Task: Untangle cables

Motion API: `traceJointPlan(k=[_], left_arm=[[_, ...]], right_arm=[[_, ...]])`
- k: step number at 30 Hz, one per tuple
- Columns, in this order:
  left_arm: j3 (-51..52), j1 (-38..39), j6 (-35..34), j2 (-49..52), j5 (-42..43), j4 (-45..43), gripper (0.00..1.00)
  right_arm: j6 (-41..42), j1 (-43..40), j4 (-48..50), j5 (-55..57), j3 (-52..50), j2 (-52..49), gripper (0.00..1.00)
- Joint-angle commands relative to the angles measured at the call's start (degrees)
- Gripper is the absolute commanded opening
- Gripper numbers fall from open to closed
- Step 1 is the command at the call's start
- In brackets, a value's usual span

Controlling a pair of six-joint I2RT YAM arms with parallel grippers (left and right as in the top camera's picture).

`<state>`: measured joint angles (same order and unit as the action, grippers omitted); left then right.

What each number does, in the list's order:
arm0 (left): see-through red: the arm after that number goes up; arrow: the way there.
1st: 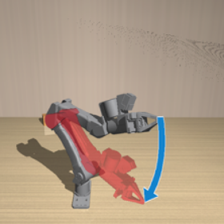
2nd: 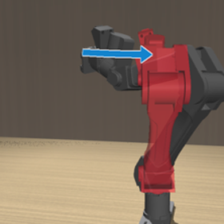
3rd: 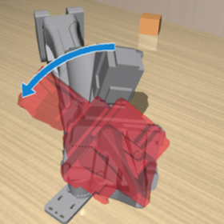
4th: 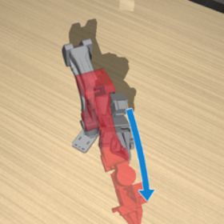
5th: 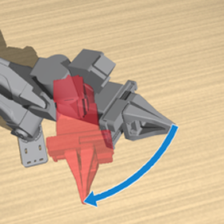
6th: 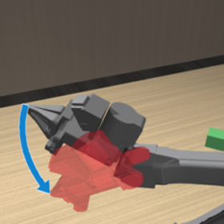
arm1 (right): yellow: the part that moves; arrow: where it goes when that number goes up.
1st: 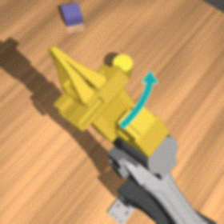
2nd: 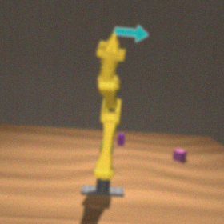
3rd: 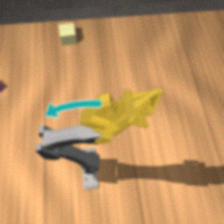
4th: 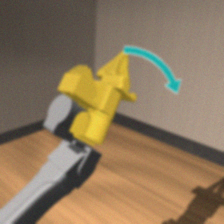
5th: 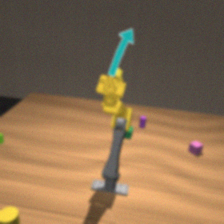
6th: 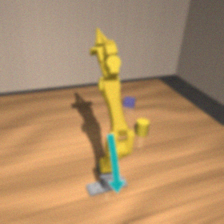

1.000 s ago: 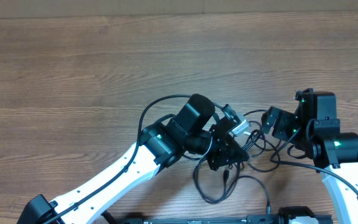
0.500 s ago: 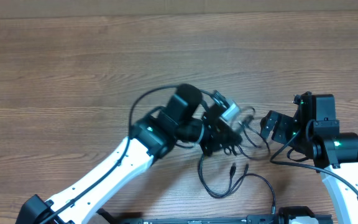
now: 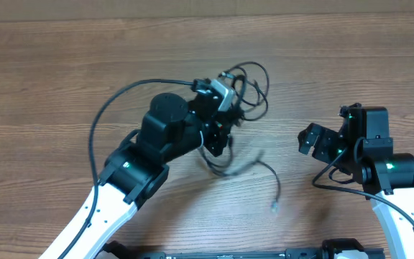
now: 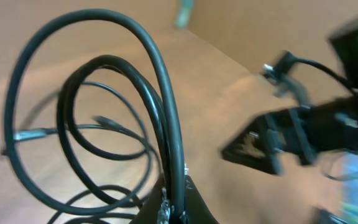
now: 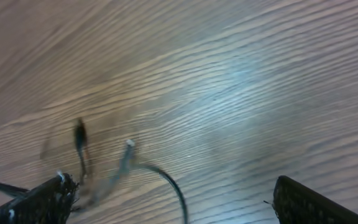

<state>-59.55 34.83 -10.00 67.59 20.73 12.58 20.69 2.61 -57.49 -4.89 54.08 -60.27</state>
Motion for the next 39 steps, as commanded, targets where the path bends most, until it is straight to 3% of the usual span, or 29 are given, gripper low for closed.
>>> traceJointPlan(k=[1,3,4,7,11,14,18,24,28,32,39], left_arm=[[-1.14,-0.13,8.63,-1.99,-11.41,-0.37,0.04],[-1.11,-0.15,10.99,-1.84,-14.01,0.2,0.05],[-1.11,-0.15,11.41,-1.6,-15.52,0.72,0.12],[-1.09,-0.15,11.37,0.0,-18.86,3.06,0.48],[-1.09,-0.13,11.32,2.84,-18.99,7.34,0.65],[-1.09,-0.15,11.19,4.48,-18.82,10.19,0.69],[-1.09,-0.15,9.55,5.49,-20.37,13.75,0.88],[-1.09,-0.59,0.09,5.49,-32.63,20.48,1.0],[-1.09,-1.57,-7.89,5.49,-38.84,25.66,1.0],[-1.09,-3.76,-12.33,5.49,-39.76,29.42,1.0],[-1.09,-9.01,-12.28,5.49,-34.67,30.51,1.0]], right_arm=[[0.35,-0.04,0.87,-2.54,0.26,0.39,1.0],[0.35,-0.04,1.05,-2.69,0.26,0.39,1.0],[0.37,-0.04,1.07,-2.82,0.26,0.39,1.0],[0.37,-0.04,1.03,-2.95,0.26,0.39,1.0],[0.35,-0.04,0.79,-2.99,0.26,0.39,1.0],[0.37,-0.04,0.85,-2.97,0.26,0.39,1.0],[0.35,-0.04,0.79,-2.99,0.26,0.39,1.0],[0.35,-0.04,0.85,-3.17,0.26,0.39,1.0],[0.35,-0.04,1.49,-4.46,0.26,0.39,1.0],[0.35,-0.04,2.25,-8.0,0.26,0.39,1.0],[0.37,-0.04,6.23,-17.31,0.26,-0.46,1.0]])
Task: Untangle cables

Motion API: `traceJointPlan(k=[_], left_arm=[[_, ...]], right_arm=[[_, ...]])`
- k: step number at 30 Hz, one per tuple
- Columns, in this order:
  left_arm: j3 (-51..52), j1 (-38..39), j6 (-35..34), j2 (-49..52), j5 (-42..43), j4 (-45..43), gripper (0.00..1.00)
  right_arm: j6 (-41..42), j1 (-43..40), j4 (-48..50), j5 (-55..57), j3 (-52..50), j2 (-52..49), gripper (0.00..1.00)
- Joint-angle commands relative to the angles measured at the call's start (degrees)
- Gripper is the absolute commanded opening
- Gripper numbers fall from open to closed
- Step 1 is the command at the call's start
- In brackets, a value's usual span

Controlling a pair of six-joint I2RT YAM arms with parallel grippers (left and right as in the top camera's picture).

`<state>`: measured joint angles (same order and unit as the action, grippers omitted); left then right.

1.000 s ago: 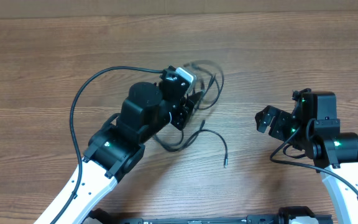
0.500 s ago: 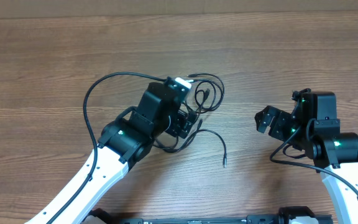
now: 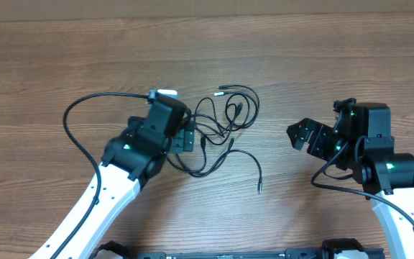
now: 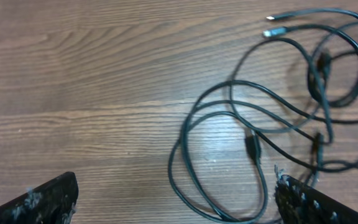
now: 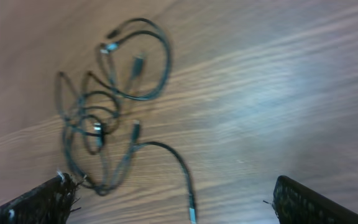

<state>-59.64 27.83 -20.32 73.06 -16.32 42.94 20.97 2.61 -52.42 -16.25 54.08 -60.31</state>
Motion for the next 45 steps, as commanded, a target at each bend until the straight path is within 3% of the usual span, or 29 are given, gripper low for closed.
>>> traceJointPlan(k=[1,8,14,20,28,31,33,43,45], left_arm=[[-1.01,-3.21,-1.97,0.02,4.46,0.13,1.0],[-1.01,-9.42,3.91,0.02,14.67,-0.26,1.0],[-1.01,-9.81,4.04,0.02,14.86,-0.09,1.0],[-1.01,-9.81,4.02,0.02,14.86,-0.07,1.0],[-1.01,-9.81,4.02,0.02,14.86,-0.07,1.0],[-1.01,-9.81,4.02,0.02,14.86,-0.09,1.0],[-1.01,-9.81,4.02,0.02,14.86,-0.09,1.0],[-1.01,-9.81,4.02,0.02,14.86,-0.09,1.0],[-1.01,-9.81,4.02,0.02,14.86,-0.07,1.0]], right_arm=[[0.09,-0.04,1.6,-7.54,0.26,-0.92,1.0],[0.07,0.11,4.9,-15.06,0.26,-7.58,1.0],[0.09,3.8,13.07,-22.08,0.26,-14.4,1.0],[1.6,10.73,22.82,-20.39,0.26,-19.85,1.0],[7.43,16.48,30.6,-12.87,0.26,-27.52,0.85],[9.57,16.79,33.09,-12.9,0.26,-29.27,0.66],[10.4,16.96,33.77,-12.63,0.26,-30.23,0.6],[10.58,18.12,34.53,-11.82,0.26,-34.12,0.56],[10.58,18.86,35.39,-11.85,0.26,-34.97,0.5]])
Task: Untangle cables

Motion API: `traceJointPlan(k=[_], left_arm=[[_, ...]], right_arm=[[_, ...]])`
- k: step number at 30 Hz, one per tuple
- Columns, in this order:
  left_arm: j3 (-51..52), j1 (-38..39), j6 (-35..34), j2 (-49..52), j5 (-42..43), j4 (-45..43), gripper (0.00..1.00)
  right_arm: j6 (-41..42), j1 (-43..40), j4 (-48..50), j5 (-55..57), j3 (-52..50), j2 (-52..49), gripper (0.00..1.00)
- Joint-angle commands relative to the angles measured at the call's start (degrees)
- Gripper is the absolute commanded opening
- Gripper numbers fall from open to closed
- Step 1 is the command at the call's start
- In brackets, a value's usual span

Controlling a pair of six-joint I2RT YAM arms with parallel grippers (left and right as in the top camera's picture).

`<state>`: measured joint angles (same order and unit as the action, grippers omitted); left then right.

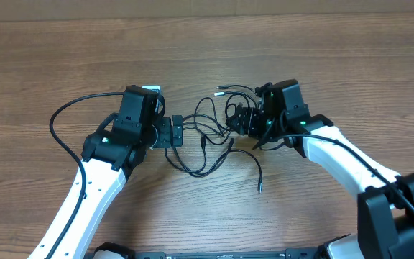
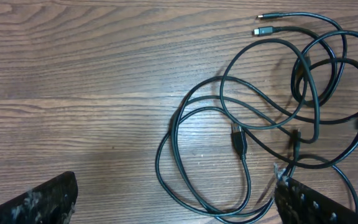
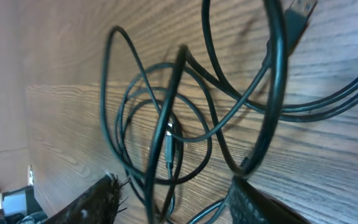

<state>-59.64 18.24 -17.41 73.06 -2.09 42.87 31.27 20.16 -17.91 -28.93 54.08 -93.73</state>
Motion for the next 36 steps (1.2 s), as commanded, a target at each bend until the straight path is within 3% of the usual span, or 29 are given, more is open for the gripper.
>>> traceJointPlan(k=[1,4,8,9,20,30,36], left_arm=[[-1.01,-0.22,1.11,0.02,0.63,0.0,1.0],[-1.01,-0.22,1.11,0.02,0.63,0.0,1.0],[-1.01,-0.24,1.11,0.02,0.63,-0.02,1.0],[-1.01,-0.22,1.11,0.02,0.63,-0.02,1.0],[-1.01,-0.22,1.11,0.02,0.63,-0.02,1.0],[-1.01,-0.22,1.11,0.02,0.63,-0.02,1.0],[-1.01,-0.22,1.11,0.02,0.63,-0.02,1.0]], right_arm=[[0.31,1.64,1.44,0.85,0.26,-1.73,0.47],[0.28,2.4,3.32,1.07,0.26,-1.88,0.4],[0.28,3.5,2.97,5.18,0.24,-2.23,0.15],[0.28,4.02,2.6,6.93,0.24,-3.1,0.04],[0.24,4.24,-2.73,7.85,0.44,-2.1,0.04],[-0.2,4.24,-13.97,7.69,5.86,19.3,0.04],[-0.17,4.24,-12.79,7.98,11.23,33.48,0.04]])
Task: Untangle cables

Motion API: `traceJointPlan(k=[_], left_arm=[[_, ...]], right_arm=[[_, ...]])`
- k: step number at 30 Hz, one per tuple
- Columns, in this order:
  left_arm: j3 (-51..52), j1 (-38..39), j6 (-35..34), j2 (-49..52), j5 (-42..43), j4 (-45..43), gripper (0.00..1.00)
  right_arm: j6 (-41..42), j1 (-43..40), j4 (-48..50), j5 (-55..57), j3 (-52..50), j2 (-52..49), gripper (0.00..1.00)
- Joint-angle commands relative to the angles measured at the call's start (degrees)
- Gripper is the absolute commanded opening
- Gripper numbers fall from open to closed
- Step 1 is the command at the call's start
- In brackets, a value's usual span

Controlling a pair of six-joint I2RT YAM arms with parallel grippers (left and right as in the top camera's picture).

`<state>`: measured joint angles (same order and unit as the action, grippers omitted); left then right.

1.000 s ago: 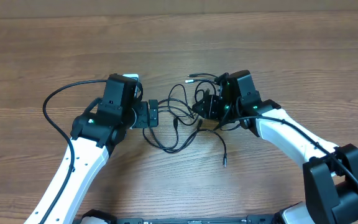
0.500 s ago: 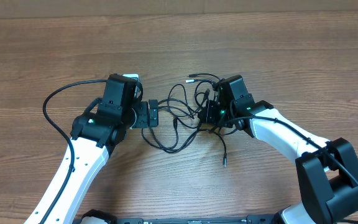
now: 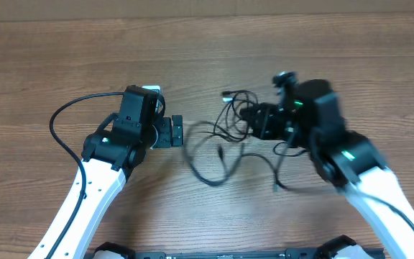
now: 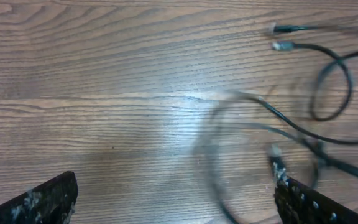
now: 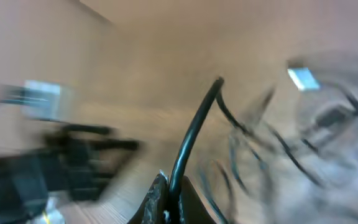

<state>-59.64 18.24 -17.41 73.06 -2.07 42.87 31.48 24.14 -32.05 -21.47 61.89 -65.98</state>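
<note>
A tangle of thin black cables hangs blurred over the wooden table's middle, its loops trailing down to a plug end. My right gripper is shut on one black cable strand, lifted above the table. In the overhead view that right gripper sits at the tangle's right side. My left gripper stands open at the tangle's left, holding nothing; in its wrist view the left gripper has blurred cable loops to its right.
The wooden table stretches all round. The left arm's own black supply cable loops out to its left. A strip of pale surface shows beyond the table's far edge.
My right gripper has shut on a cable strand and lifted it up and to the right; the tangle is off the table and swinging. The left arm has not moved.
At first my left gripper held the tangle up off the table while the right stood open at the right. Then the cables lay flat, released, with the left gripper open beside them. The right gripper then reached into the tangle, and now holds a strand aloft.
</note>
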Motion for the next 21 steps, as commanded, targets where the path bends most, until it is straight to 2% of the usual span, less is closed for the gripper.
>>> traceJointPlan(k=[1,10,16,21], left_arm=[[-1.01,-0.22,1.11,0.02,0.61,-0.02,1.0],[-1.01,-0.22,1.11,0.02,0.61,-0.02,1.0],[-1.01,-0.22,1.11,0.02,0.61,-0.02,1.0],[-1.01,-0.22,1.11,0.02,0.61,-0.02,1.0]], right_arm=[[-0.39,0.26,2.32,0.85,4.15,7.45,0.04],[-0.13,0.26,14.62,8.46,8.28,17.05,0.04],[-0.15,0.26,25.7,12.17,8.48,16.98,0.04],[-0.17,0.26,32.98,21.86,8.48,17.0,0.04]])
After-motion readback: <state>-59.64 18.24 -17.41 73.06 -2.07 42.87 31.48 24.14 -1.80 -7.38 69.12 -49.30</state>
